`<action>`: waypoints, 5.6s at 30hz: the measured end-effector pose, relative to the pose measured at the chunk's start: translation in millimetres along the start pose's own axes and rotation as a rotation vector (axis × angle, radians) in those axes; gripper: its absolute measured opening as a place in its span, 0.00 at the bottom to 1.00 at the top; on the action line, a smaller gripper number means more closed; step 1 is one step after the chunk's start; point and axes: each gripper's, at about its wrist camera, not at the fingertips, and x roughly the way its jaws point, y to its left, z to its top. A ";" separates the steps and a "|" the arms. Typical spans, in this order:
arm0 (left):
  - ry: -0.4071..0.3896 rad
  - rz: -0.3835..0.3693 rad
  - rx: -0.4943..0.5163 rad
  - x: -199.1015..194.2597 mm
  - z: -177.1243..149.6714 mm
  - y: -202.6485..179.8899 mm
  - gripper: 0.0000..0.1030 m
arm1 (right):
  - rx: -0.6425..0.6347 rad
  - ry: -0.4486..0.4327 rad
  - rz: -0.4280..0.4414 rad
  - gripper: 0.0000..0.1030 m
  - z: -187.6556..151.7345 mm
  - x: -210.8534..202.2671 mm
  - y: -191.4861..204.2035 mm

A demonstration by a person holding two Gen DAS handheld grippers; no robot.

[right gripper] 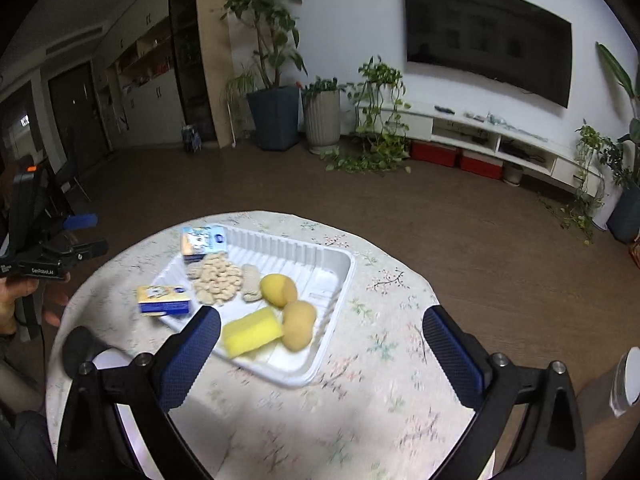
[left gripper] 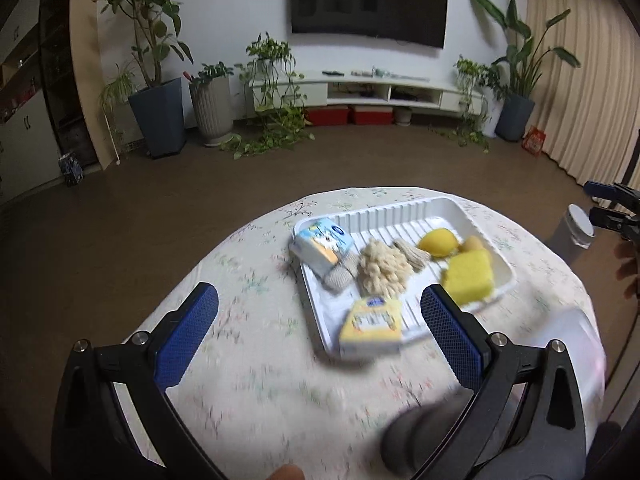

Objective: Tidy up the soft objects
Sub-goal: 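Move both tools back over the remaining items on the table, then grasp the small yellow sponge with the left gripper while the right grasps the green cloth, then carry the yellow sponge with the left gripper while the right carries the green cloth over the tray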

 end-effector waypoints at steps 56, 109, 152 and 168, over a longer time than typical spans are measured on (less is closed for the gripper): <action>0.250 -0.056 -0.080 -30.0 -209.6 -96.3 1.00 | 0.113 0.257 0.122 1.00 -176.9 22.5 175.2; 0.104 -0.085 -0.026 -136.9 -191.8 -90.0 0.41 | 0.129 0.159 0.104 0.36 -191.4 -130.3 143.9; 0.220 -0.126 0.217 112.4 48.3 -65.8 0.42 | -0.024 0.212 0.040 0.37 59.7 109.3 40.8; 0.258 -0.107 0.134 157.5 23.6 -67.4 0.53 | -0.036 0.320 0.045 0.40 29.4 184.1 51.2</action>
